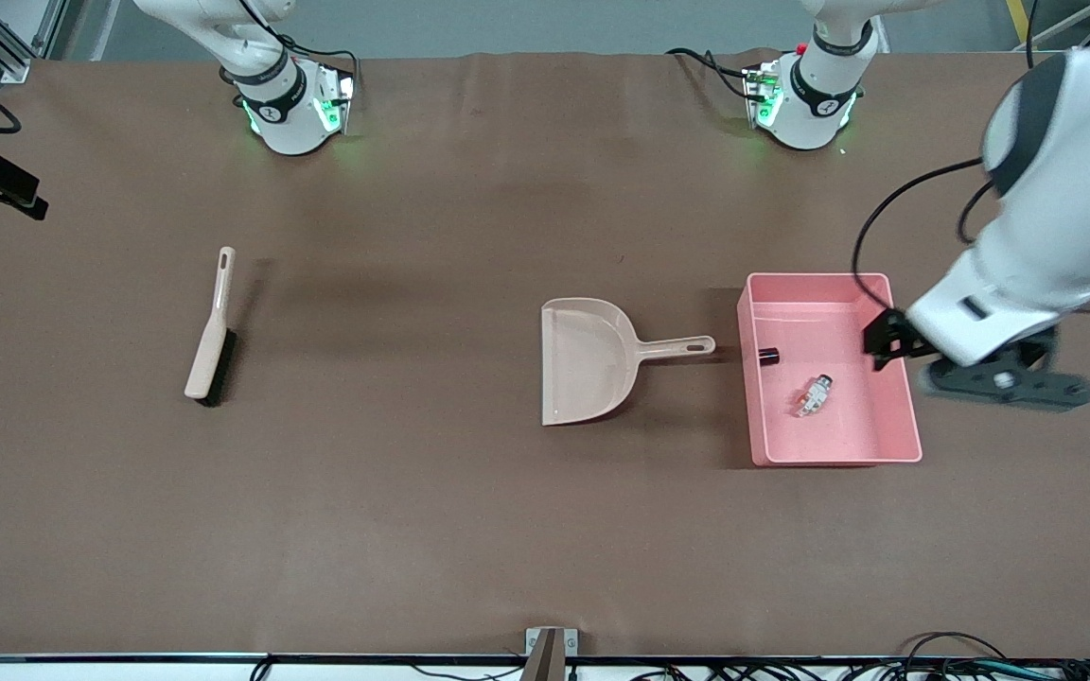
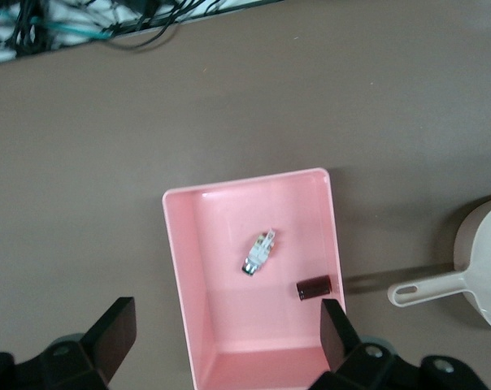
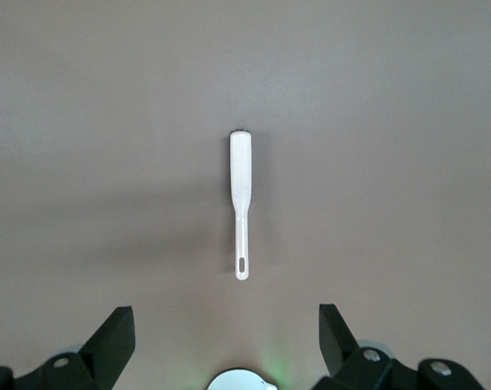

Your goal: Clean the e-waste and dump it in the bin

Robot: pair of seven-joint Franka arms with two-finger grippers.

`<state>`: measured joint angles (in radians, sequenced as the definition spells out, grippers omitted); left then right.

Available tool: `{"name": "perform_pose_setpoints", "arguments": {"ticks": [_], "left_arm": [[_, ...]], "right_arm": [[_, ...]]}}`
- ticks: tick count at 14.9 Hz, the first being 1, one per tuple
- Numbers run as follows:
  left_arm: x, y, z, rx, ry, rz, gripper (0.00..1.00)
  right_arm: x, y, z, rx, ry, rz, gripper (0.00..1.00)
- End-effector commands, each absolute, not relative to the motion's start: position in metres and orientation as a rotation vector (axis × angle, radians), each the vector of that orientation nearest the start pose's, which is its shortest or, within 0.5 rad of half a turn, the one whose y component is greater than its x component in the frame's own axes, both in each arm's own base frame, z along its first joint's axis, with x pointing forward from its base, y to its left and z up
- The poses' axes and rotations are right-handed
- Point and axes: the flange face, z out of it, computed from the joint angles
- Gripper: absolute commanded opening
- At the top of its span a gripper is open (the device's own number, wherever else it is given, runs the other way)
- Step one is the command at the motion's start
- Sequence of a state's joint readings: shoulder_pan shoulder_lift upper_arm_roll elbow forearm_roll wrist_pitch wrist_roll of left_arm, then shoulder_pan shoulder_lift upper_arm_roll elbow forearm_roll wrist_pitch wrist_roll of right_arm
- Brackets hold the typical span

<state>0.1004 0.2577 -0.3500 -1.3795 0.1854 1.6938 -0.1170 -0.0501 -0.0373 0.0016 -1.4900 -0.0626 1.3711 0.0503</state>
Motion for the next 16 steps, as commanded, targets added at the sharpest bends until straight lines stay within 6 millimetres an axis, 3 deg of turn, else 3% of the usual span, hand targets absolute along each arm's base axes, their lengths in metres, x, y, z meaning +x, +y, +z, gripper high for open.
{"name": "perform_pose_setpoints", "arguments": {"ticks": [1,5,8,12,16], "left_arm": [[0.598,-0.072,0.602,-3.09,0.043,-0.117,1.0],[0.558,-0.053,0.608,-3.119,0.028,-0.092,1.0],[0.527,-0.055,0.611,-3.13,0.141,-0.08,1.0],[0.51,-0.069,0.62,-3.129,0.179,-0.054,1.0],[0.52,-0.065,0.633,-3.132,0.15,-0.059,1.0]], "right_arm": [[0.508,-0.03,0.661,-3.186,0.189,0.149,1.0],[0.507,-0.03,0.662,-3.186,0.191,0.149,1.0],[0.508,-0.027,0.664,-3.186,0.181,0.136,1.0],[0.509,-0.034,0.663,-3.181,0.177,0.132,1.0],[0.507,-0.029,0.663,-3.142,0.144,0.143,1.0]]}}
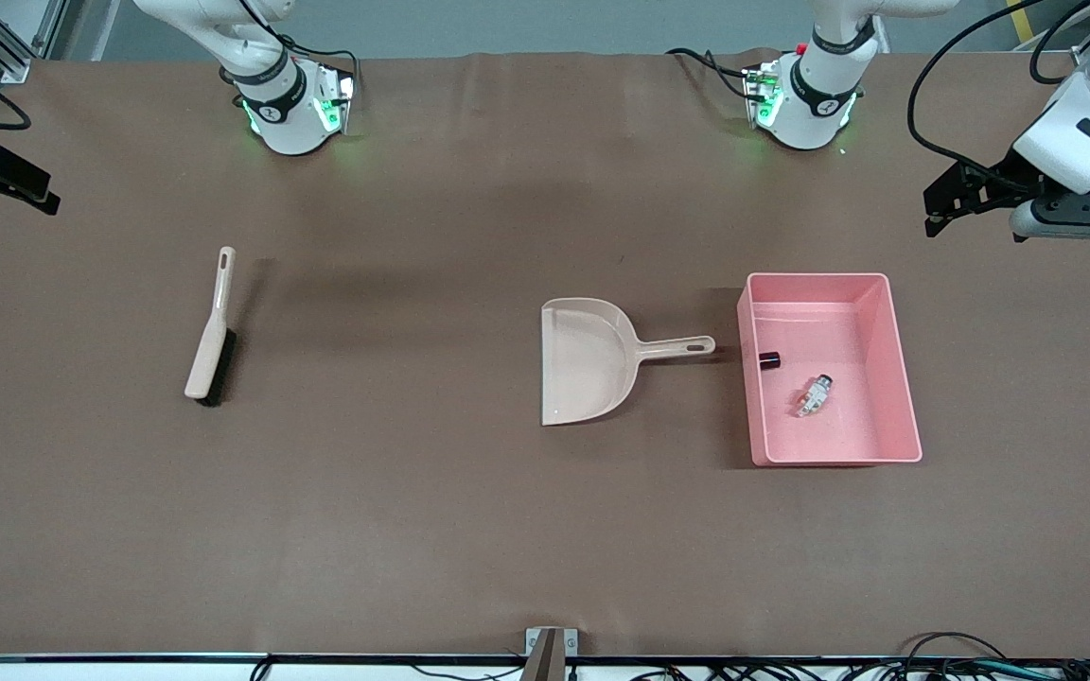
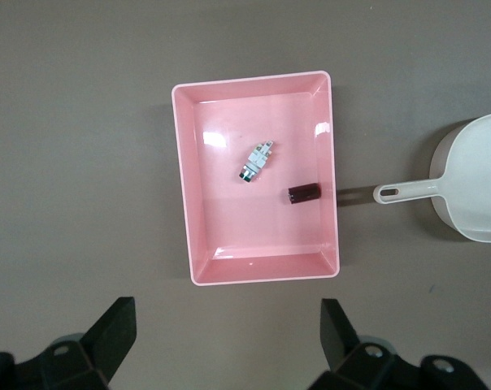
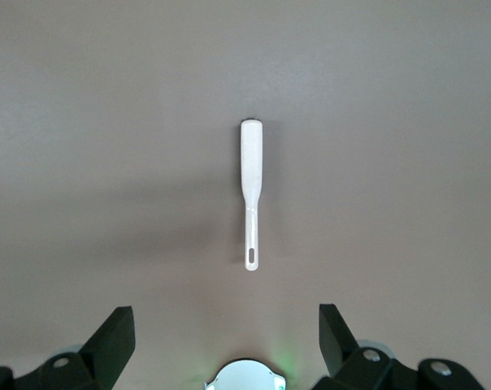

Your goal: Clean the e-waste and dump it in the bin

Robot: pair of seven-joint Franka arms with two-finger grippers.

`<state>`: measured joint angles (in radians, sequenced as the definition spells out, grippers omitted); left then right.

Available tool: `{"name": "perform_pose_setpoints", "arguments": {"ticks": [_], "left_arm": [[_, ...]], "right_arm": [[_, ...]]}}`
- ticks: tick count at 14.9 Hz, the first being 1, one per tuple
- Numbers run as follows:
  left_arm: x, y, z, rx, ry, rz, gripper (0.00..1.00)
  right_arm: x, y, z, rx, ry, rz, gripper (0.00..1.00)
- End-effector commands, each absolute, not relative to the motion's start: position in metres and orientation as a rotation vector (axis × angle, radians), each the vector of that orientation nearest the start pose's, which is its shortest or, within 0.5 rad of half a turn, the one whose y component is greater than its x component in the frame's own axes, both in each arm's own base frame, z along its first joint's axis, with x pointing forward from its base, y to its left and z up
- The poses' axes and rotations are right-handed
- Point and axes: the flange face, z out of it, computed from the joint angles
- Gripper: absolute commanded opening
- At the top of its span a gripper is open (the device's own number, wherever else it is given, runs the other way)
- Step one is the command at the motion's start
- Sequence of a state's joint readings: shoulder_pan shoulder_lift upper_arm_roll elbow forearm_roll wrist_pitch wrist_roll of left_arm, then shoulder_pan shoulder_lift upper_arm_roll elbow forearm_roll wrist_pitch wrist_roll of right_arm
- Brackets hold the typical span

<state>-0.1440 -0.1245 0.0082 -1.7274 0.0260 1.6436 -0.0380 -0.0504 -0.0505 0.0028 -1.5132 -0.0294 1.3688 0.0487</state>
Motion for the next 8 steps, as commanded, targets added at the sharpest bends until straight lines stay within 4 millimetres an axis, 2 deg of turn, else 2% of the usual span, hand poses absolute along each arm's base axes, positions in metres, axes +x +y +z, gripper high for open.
{"name": "perform_pose_setpoints", "arguments": {"ticks": [1,4,8], "left_arm": [[0.5233,-0.0664,0.6305,-3.132,0.152,-0.037,1.0],[0.5262,-0.0668,0.6313,-3.132,0.145,-0.039,1.0],[0.5265,-0.0687,0.6313,-3.142,0.125,-0.038,1.0]], "right_arm": [[0.5066,-0.0288,0.6629,-3.142,0.139,0.15,1.0],[0.5055,-0.0374,0.6618,-3.139,0.158,0.159,1.0],[0.5048,-0.038,0.66,-3.136,0.158,0.174,1.0]]}}
